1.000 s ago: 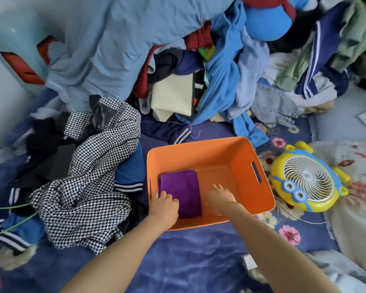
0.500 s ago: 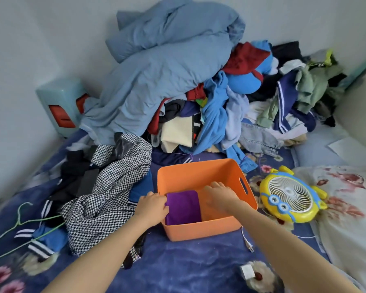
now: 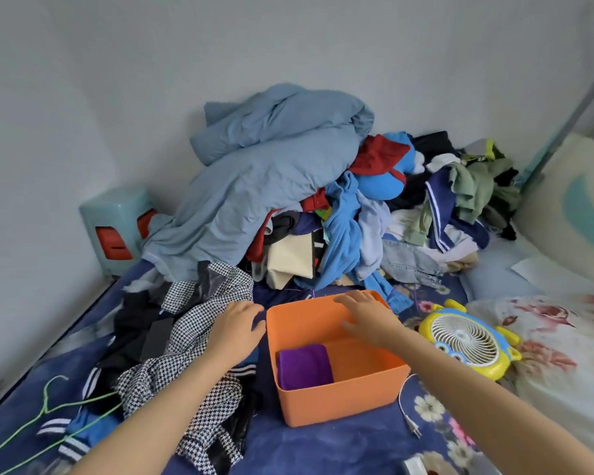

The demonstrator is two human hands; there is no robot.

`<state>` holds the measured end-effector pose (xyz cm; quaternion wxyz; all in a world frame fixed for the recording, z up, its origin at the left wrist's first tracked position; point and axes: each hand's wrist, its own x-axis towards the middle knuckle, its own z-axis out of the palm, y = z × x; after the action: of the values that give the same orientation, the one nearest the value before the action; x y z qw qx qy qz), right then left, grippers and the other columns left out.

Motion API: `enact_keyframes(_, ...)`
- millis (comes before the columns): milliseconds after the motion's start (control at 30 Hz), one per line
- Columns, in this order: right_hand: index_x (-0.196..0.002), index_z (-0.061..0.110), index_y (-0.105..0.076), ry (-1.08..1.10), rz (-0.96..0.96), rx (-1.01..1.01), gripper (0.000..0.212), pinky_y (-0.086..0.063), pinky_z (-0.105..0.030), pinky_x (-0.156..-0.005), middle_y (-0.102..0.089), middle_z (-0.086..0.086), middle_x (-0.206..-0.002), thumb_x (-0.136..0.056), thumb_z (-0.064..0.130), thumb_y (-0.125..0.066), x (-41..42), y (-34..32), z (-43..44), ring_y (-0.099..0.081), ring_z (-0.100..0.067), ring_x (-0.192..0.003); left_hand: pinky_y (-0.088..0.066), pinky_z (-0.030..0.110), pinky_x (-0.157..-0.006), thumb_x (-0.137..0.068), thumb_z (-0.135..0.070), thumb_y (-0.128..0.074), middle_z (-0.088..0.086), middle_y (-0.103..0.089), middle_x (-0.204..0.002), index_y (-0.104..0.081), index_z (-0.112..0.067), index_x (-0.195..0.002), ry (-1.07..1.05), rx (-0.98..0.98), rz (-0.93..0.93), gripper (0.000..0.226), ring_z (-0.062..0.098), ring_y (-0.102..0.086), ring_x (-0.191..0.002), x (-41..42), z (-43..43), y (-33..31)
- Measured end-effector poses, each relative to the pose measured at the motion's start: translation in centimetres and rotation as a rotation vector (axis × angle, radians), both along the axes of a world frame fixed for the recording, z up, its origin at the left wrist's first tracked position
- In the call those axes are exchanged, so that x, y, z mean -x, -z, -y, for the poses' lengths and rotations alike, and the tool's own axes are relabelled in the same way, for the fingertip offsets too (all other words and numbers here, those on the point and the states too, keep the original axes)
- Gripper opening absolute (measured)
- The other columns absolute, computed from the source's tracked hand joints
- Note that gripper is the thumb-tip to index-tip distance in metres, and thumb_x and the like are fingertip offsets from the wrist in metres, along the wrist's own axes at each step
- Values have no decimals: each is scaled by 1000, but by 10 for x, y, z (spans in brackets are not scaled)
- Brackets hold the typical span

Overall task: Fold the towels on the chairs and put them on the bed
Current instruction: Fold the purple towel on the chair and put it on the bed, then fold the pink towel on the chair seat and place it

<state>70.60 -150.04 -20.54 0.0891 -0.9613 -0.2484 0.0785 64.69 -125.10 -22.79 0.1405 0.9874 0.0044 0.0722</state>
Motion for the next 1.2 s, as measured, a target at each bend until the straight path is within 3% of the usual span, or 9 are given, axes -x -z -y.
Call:
enact_keyframes(200,-143,22,-29,185,67,35,52,-34,-35,-99,-31,-4,-146,-95,31,-45,48,-6,-2,-31,-25,-132,-36,31,-100,-93,-24,-50,3,-55,-128,-55,-11,-125,153,138,41,35,22,-45,-120,0,-11,-10)
enact_keyframes(433,-141,24,-33,477,27,128,51,-35,-34,-99,-33,-2,-145,-92,29,-48,156,15,0,-30,-22,-134,-32,32,-103,-94,-24,-47,0,-51,-134,-54,-13,-127,435,141,-13,36,21,-42,-125,18,1,1)
enact_keyframes(700,-142,22,-33,819,77,214,51,-32,-31,-103,-33,-3,-146,-94,31,-46,313,-18,50,-32,-21,-133,-38,30,-97,-93,-27,-45,0,-51,-133,-54,-18,-125,773,145,-69,35,22,-44,-122,81,91,-9)
enact_keyframes(900,-141,22,-35,1089,125,240,51,-34,-34,-105,-34,-3,-146,-93,30,-47,458,-33,79,-32,-23,-133,-36,30,-98,-82,-41,-34,2,-54,-129,-56,-18,-122,1068,105,-80,51,23,-44,-120,188,189,-34)
enact_keyframes(1033,-141,23,-33,1279,125,217,50,-33,-32,-106,-34,-3,-145,-94,31,-45,564,-39,90,-32,-23,-134,-35,31,-98,-92,-38,-38,3,-53,-129,-54,-16,-123,1252,87,-59,42,24,-43,-121,275,246,-44)
enact_keyframes(1133,-142,24,-32,1424,97,198,50,-33,-31,-108,-32,-2,-148,-95,32,-45,657,-36,94,-32,-23,-134,-40,34,-94,-77,-50,-20,7,-60,-117,-62,-13,-112,1416,137,-62,66,27,-51,-111,357,284,-42)
enact_keyframes(1200,-143,24,-31,1522,82,204,51,-33,-32,-107,-31,-3,-149,-95,32,-44,718,-34,97,-33,-24,-135,-40,34,-94,-80,-46,-30,5,-60,-117,-63,-15,-113,1494,151,-79,56,26,-52,-111,410,305,-40)
